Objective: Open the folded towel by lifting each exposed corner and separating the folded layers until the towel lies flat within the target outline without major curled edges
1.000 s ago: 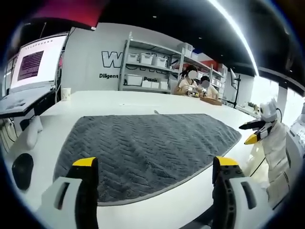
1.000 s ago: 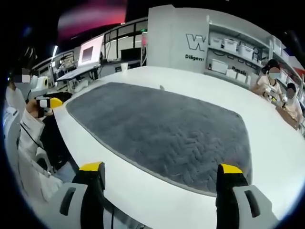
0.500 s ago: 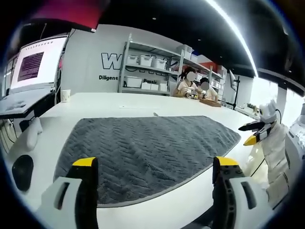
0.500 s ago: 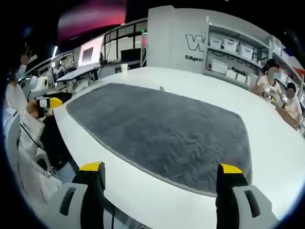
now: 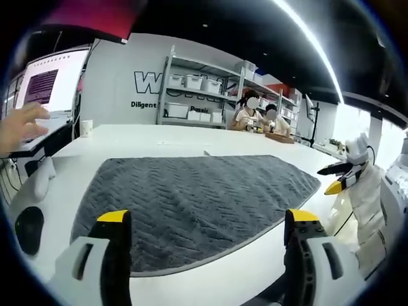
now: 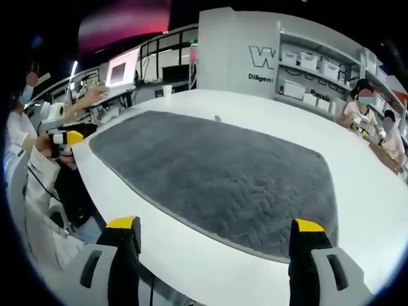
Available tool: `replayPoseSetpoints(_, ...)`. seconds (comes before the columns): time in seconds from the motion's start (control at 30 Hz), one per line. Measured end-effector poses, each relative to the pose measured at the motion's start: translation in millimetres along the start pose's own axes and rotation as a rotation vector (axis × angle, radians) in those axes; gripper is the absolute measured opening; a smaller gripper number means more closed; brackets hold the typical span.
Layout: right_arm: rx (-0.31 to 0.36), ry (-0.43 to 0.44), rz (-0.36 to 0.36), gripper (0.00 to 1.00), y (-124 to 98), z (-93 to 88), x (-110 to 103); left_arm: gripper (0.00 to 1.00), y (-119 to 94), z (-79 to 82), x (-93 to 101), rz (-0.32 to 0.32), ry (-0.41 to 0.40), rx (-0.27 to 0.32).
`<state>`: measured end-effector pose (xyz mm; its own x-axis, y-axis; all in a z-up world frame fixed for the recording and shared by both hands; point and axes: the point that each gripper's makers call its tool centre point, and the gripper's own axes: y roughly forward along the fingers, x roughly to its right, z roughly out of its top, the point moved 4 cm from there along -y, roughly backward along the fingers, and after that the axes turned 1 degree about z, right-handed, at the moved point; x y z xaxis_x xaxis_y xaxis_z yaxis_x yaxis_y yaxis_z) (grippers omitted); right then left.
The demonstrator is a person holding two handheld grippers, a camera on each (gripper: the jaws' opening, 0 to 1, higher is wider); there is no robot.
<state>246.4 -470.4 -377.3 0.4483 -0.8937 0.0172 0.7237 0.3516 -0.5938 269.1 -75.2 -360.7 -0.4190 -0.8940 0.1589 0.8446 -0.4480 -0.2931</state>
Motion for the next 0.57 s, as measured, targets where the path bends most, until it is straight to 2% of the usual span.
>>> replayPoseSetpoints(0.23, 0.007, 0.005, 0.001, 0.96, -1.7, 0.2, 0.2, 0.99, 1.6, -0.9, 0.6, -0.009, -0.003, 0.000)
replayPoseSetpoints(0.3, 0.047, 0.017, -0.005, 0.97, -6.1, 4.8, 2.7, 0.99, 4.4, 0.7, 3.5, -0.022, -0.004, 0.014)
replayPoseSetpoints(0.37, 0.152, 0.030, -0.010, 0.99, -14.1, 17.7, 6.5, 0.99, 7.9, 4.0, 10.4, -0.059, -0.007, 0.040)
replayPoseSetpoints(0.43, 0.315, 0.046, 0.012, 0.99, -27.0, 36.6, 11.2, 0.99, 13.3, 9.6, 18.3, -0.104, -0.025, 0.085)
replayPoseSetpoints(0.47, 0.454, 0.092, 0.031, 0.99, -36.8, 51.2, 16.5, 0.99, 15.9, 12.8, 20.3, -0.117, -0.035, 0.112)
replayPoseSetpoints(0.5, 0.498, 0.116, 0.040, 0.99, -40.2, 55.2, 18.4, 0.99, 19.3, 16.2, 21.1, -0.128, -0.064, 0.148)
replayPoseSetpoints(0.53, 0.607, 0.173, 0.064, 0.99, -49.7, 64.0, 22.7, 0.99, 20.6, 18.4, 21.2, -0.132, -0.080, 0.167)
replayPoseSetpoints(0.57, 0.680, 0.200, 0.079, 0.99, -56.4, 69.5, 26.1, 0.99, 22.4, 24.3, 20.9, -0.141, -0.093, 0.218)
